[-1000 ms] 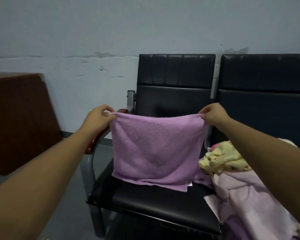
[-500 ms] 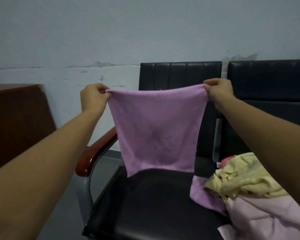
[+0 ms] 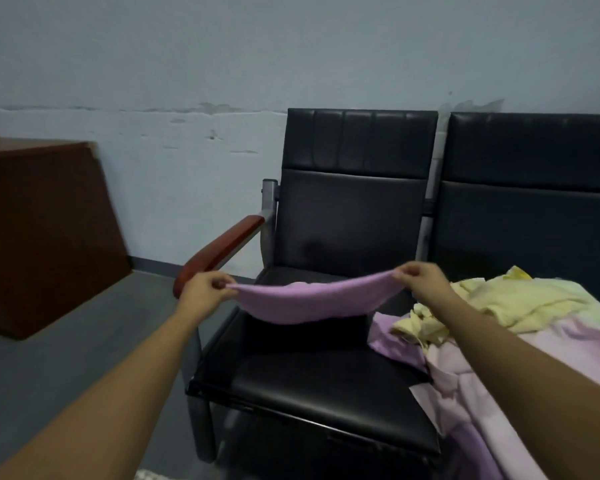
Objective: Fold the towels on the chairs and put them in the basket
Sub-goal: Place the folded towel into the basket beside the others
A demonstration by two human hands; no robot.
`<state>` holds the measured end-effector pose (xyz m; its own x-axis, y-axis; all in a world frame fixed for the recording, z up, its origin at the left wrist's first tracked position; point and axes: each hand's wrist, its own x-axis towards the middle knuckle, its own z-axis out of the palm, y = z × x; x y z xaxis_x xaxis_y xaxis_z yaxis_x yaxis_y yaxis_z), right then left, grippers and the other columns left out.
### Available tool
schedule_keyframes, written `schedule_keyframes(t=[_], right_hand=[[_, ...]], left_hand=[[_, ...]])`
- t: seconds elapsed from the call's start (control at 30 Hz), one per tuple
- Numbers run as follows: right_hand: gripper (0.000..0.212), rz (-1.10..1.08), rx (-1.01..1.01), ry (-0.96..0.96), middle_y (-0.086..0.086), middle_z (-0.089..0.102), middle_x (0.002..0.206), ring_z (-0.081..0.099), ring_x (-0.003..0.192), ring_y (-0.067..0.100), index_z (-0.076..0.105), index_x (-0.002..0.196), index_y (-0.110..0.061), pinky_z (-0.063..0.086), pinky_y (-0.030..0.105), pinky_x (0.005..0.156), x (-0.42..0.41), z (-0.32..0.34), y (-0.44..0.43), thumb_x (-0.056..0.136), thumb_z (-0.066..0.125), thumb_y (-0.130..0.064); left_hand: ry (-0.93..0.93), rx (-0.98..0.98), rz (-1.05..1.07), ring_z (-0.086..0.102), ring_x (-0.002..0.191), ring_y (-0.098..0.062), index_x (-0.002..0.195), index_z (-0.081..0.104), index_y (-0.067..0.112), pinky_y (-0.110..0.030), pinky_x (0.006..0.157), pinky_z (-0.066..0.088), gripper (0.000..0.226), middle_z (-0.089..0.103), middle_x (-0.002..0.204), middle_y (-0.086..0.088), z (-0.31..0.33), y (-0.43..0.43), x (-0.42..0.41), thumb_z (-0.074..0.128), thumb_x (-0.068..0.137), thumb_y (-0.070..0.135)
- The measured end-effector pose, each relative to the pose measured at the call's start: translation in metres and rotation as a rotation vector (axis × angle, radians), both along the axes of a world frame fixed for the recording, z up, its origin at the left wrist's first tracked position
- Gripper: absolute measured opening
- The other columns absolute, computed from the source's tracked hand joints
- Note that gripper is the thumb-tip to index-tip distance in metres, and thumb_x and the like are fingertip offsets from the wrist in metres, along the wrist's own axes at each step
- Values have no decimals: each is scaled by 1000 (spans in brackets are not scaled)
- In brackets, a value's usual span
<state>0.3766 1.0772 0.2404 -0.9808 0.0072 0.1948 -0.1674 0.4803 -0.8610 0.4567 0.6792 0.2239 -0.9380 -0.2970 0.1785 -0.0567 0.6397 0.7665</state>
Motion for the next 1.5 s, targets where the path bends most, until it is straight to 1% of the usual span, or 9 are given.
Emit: schedule_keyframes(t=[0.13, 0.27, 0.43, 0.6, 0.73, 0.9, 1.13, 1.3, 1.5], right_hand=[[7, -5, -129, -138, 6, 69, 87, 61, 89, 21, 72, 91, -9, 49, 23, 70, 35, -42, 13, 93, 66, -12], [10, -25, -157, -333, 19, 68, 92, 62, 89, 31, 74, 92, -3, 53, 40, 76, 46, -46, 17, 91, 66, -9], [23, 131, -156, -605, 24, 72, 106, 69, 90, 30, 71, 106, 5, 55, 39, 80, 48, -45, 32, 86, 65, -5], [13, 106, 13, -425, 22, 70, 100, 63, 88, 28, 73, 97, -2, 54, 39, 74, 36, -61, 31, 91, 69, -13], [12, 3, 236, -285, 7, 66, 91, 60, 82, 19, 71, 93, -12, 49, 28, 62, 13, -76, 17, 94, 68, -24], [13, -54, 328, -214, 2, 64, 80, 59, 77, 18, 71, 91, -11, 46, 32, 64, -35, -94, 3, 92, 70, -24], [15, -117, 349, -161, 12, 72, 101, 64, 93, 27, 74, 98, -9, 47, 34, 79, -101, -123, -21, 91, 68, -22], [37, -146, 649, -11, 25, 56, 124, 52, 114, 43, 59, 123, 0, 44, 44, 98, -91, -150, -49, 92, 57, -19], [49, 273, 668, 101, 19, 51, 137, 51, 123, 37, 57, 130, -7, 41, 42, 106, -26, -164, -105, 93, 47, -36]], left_hand=[[-143, 104, -71, 62, 93, -26, 89, 63, 11, -36, 81, 47, 7, 70, 98, -9, -41, 8, 33, 61, 96, 11], [-224, 231, -140, 55, 83, -23, 85, 54, 12, -35, 72, 43, 13, 58, 86, -9, -45, 19, 50, 53, 98, 10], [-291, 279, -185, 58, 78, -22, 87, 55, 9, -28, 61, 45, 11, 60, 87, -10, -42, 24, 58, 52, 96, 2], [-169, 194, -54, 62, 82, -22, 87, 59, 14, -37, 73, 50, 12, 67, 88, -7, -66, 23, 44, 62, 95, 22], [-104, 207, 42, 64, 87, -21, 88, 64, 17, -43, 79, 54, 8, 69, 91, -4, -82, 26, 21, 64, 94, 23], [-68, 249, 124, 61, 83, -22, 87, 67, 13, -47, 82, 55, 5, 69, 88, -10, -94, 24, -26, 66, 91, 13], [-60, 211, 224, 58, 91, -24, 99, 66, 9, -32, 72, 45, 7, 65, 95, -6, -117, 21, -96, 61, 95, 13], [-197, 107, 196, 62, 103, -31, 124, 57, 6, -37, 87, 48, 33, 61, 109, -9, -149, 19, -108, 65, 93, 16], [-411, -35, 193, 62, 100, -37, 98, 58, 6, -40, 82, 51, 38, 66, 107, -18, -152, 16, -97, 67, 81, 39]])
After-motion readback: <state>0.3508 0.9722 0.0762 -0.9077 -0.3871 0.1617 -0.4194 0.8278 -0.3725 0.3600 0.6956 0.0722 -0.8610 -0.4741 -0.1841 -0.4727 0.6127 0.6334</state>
